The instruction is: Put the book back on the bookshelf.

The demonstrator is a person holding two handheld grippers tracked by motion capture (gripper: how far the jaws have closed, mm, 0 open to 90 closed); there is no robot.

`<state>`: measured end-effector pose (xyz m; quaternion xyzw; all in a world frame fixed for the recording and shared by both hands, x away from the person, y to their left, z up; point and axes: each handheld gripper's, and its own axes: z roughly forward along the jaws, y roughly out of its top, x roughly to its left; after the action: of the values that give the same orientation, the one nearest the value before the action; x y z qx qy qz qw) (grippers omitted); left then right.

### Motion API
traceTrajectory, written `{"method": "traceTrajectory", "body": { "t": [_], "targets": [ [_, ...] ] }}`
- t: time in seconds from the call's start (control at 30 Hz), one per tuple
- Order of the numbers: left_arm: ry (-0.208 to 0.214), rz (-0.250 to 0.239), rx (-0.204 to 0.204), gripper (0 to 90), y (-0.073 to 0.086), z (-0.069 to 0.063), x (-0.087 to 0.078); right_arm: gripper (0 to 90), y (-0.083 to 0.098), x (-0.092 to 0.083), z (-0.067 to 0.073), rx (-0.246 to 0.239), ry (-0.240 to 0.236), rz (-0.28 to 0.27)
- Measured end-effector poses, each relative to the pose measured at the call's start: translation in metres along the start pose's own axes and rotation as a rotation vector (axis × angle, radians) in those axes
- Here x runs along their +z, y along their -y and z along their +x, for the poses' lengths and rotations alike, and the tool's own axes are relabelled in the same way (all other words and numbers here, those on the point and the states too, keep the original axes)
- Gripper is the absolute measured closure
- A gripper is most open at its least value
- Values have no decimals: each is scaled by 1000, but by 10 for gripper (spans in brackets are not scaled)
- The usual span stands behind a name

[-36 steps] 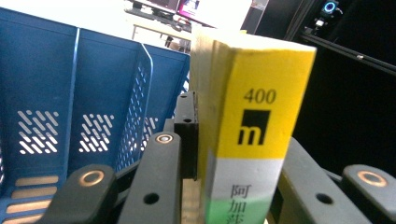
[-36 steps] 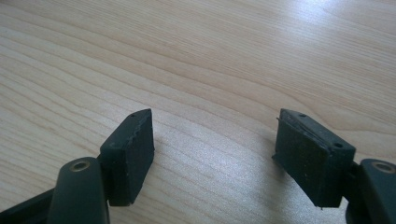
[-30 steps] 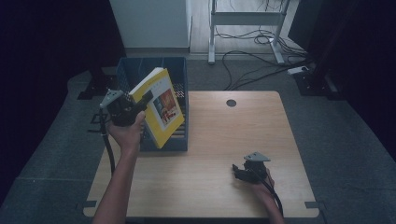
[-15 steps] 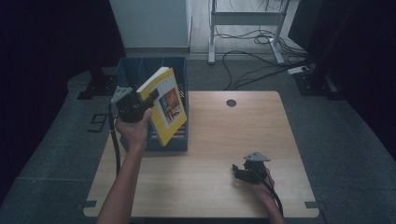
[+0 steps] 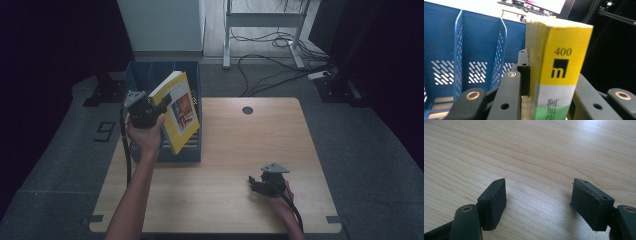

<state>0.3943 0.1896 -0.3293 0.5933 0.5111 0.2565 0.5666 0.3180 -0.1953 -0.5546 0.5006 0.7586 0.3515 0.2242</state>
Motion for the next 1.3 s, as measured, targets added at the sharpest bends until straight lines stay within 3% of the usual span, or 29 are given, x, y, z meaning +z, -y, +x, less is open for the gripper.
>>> {"method": "traceTrajectory", "body": {
  "t": [0.57, 1.3],
  "targets": [
    [-21, 17, 1, 755, 3, -4, 17, 273, 0, 0, 0, 0, -1, 0],
    [-78, 29, -4, 756, 3, 4, 31, 273, 0, 0, 0, 1, 1, -2]
  ]
}}
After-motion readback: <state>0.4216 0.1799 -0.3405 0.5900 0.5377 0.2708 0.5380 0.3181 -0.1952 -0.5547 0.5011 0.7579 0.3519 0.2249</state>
